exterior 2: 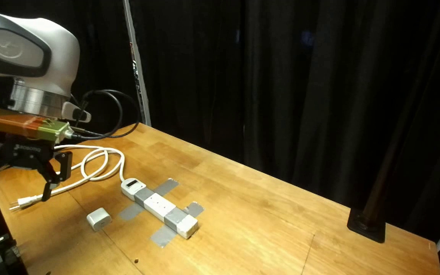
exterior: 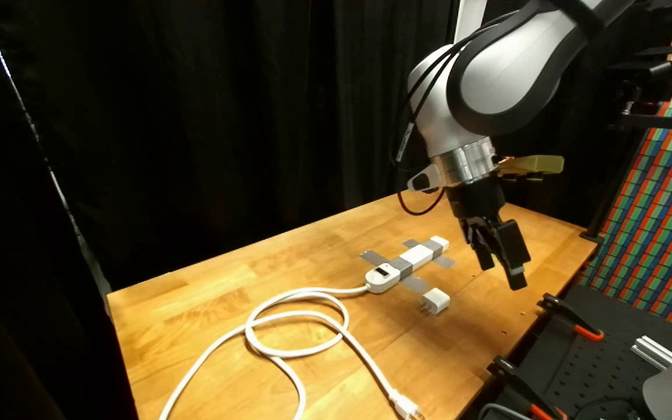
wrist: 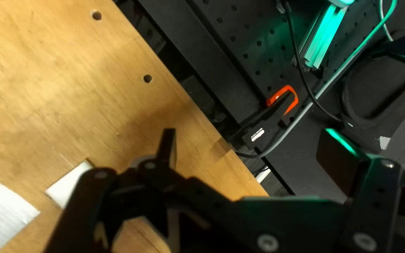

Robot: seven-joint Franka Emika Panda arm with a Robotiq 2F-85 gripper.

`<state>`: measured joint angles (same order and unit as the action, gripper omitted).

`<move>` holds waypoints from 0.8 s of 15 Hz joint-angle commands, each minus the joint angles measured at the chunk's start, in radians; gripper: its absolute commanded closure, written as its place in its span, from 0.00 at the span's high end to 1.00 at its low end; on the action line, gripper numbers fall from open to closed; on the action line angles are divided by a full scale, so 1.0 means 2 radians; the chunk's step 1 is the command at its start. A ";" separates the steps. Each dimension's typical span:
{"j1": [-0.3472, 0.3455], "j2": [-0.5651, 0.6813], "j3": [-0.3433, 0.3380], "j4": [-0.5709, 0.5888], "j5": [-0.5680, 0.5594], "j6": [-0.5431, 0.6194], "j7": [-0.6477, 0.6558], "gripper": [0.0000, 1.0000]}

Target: Put the charger head on a slot on the extension cord

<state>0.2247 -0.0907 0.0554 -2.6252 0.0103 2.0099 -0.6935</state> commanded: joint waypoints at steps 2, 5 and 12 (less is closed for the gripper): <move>-0.011 0.084 0.024 0.069 -0.011 0.004 -0.109 1.00; -0.016 0.103 0.042 0.092 -0.003 -0.016 -0.178 1.00; -0.021 0.107 0.052 0.087 -0.003 -0.010 -0.187 1.00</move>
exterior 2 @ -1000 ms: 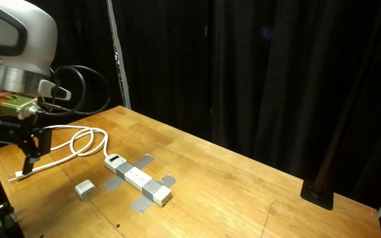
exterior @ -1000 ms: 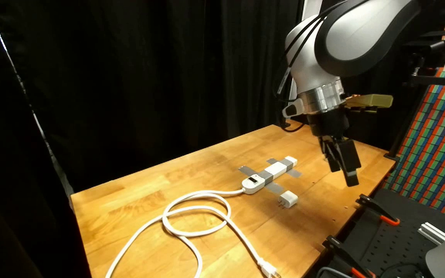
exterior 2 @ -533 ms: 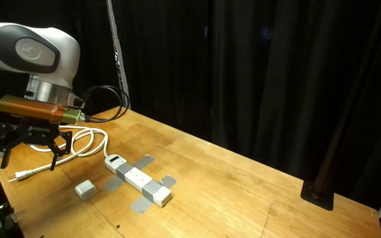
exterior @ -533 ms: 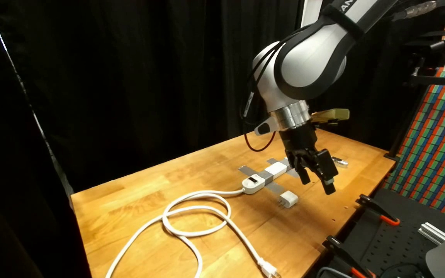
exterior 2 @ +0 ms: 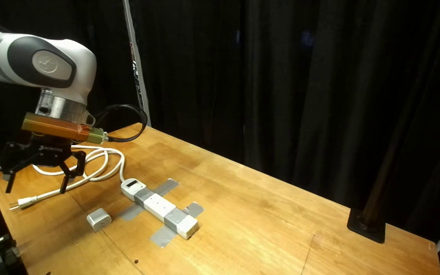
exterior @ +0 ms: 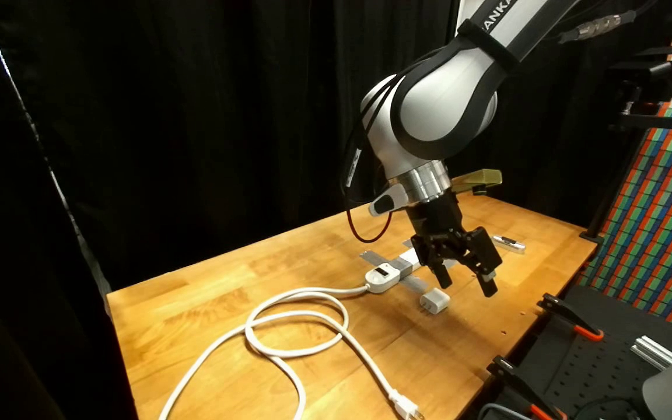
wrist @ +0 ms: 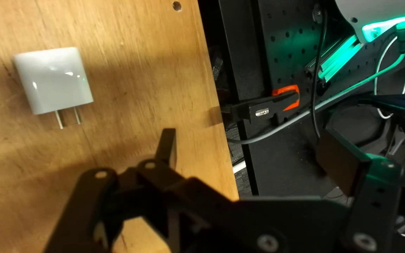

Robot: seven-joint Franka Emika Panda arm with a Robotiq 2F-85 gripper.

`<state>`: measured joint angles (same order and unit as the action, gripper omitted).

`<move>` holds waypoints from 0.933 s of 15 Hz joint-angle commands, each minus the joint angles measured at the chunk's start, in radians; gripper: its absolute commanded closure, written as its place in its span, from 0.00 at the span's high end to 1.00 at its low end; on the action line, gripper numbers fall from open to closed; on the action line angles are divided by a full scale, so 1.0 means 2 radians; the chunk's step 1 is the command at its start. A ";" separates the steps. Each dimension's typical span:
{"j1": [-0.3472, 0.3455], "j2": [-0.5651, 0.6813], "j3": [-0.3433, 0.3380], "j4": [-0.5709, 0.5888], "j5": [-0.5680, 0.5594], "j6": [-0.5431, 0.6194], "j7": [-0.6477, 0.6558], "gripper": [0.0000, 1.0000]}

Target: Put the charger head on a slot on the extension cord

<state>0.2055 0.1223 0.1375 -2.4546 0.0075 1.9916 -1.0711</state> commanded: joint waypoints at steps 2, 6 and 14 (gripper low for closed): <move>-0.018 -0.002 0.010 0.002 0.010 0.004 -0.030 1.00; -0.039 -0.033 0.007 -0.020 0.066 0.086 -0.088 1.00; -0.066 -0.053 -0.014 -0.074 0.104 0.223 -0.176 1.00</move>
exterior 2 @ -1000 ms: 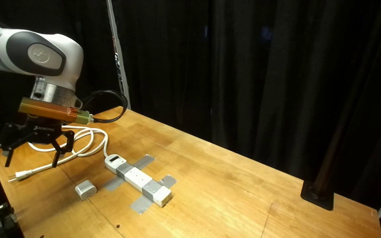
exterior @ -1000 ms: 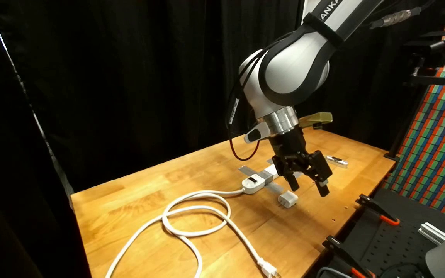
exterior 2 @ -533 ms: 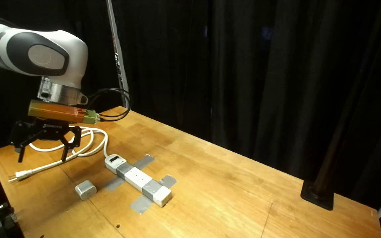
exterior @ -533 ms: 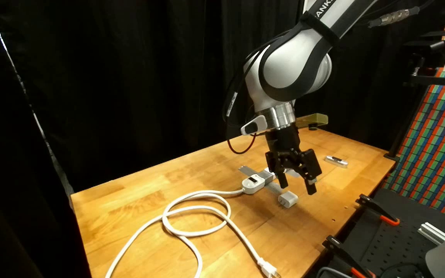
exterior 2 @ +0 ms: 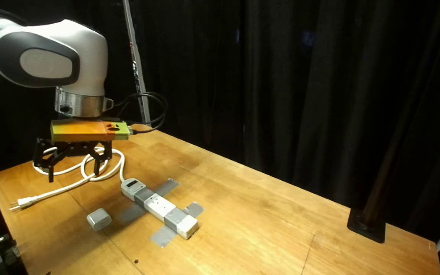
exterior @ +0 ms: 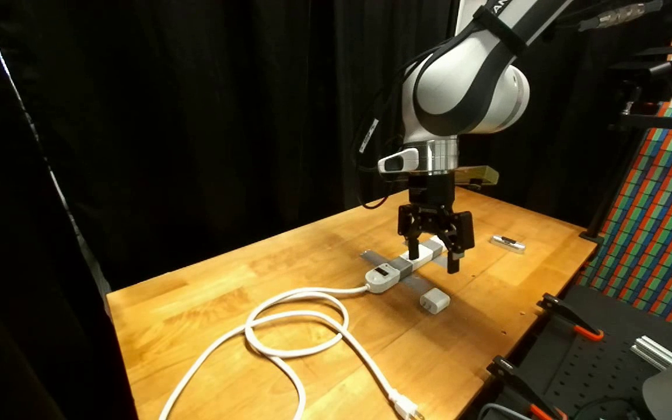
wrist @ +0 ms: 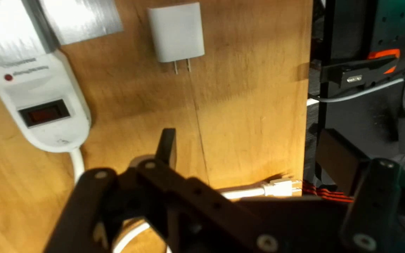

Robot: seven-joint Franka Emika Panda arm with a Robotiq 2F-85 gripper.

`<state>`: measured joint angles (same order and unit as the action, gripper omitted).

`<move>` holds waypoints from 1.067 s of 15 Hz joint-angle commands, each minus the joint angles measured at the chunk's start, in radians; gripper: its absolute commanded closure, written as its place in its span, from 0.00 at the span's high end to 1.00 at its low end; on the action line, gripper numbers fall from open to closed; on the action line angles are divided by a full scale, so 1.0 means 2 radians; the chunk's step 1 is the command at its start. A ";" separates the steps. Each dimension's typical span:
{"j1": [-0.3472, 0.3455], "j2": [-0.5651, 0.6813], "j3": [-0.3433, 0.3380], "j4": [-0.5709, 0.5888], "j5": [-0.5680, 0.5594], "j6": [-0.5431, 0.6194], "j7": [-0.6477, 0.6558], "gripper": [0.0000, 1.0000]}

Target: Put the charger head on a slot on the extension cord

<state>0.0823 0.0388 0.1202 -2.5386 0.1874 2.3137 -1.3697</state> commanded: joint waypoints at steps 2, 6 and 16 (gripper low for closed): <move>-0.007 -0.001 -0.006 -0.050 0.036 0.121 -0.044 1.00; -0.012 0.022 -0.002 -0.065 0.048 0.187 -0.071 1.00; -0.048 0.079 -0.011 -0.058 -0.033 0.231 -0.047 1.00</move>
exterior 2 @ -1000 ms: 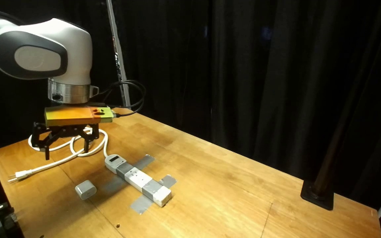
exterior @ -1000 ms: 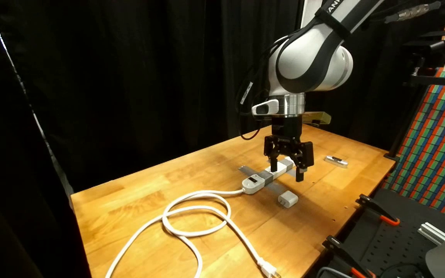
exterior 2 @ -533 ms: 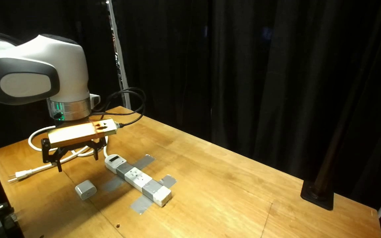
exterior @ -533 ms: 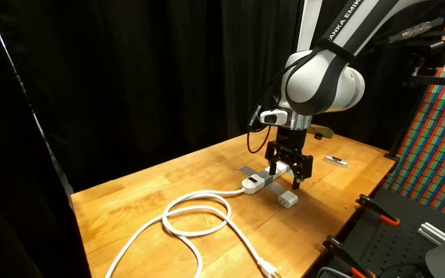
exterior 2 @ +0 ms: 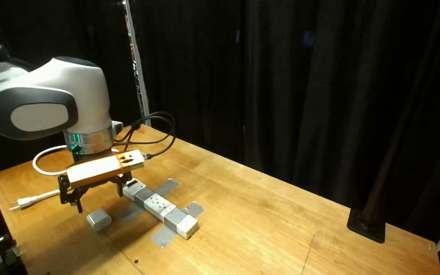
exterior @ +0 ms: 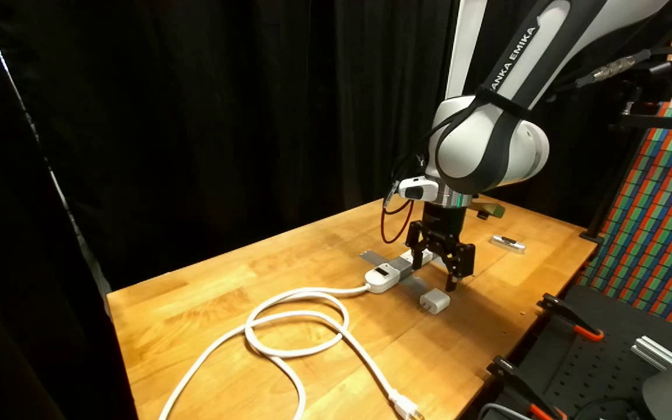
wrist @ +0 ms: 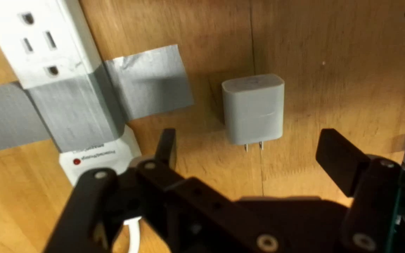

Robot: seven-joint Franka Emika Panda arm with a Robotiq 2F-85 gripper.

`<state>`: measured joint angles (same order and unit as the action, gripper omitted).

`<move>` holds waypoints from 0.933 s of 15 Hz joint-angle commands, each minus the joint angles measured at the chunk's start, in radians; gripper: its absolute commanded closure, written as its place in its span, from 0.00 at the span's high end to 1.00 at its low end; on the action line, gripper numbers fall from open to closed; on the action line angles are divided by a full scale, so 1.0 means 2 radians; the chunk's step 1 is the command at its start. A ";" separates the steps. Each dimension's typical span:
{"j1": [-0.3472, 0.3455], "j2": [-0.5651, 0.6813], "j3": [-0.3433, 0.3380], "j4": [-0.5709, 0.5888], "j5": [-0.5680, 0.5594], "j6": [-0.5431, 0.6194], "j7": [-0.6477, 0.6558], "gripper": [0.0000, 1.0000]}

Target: Put the charger head on a slot on the extension cord

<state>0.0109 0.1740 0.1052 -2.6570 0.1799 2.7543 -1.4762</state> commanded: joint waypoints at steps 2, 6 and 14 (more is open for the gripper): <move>-0.020 0.019 -0.006 0.001 -0.045 0.010 0.007 1.00; -0.031 0.036 -0.001 -0.002 -0.063 0.008 0.005 1.00; -0.037 0.058 0.019 -0.009 -0.064 0.020 0.002 1.00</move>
<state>-0.0414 0.2840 0.1167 -2.6607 0.0704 2.7572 -1.4750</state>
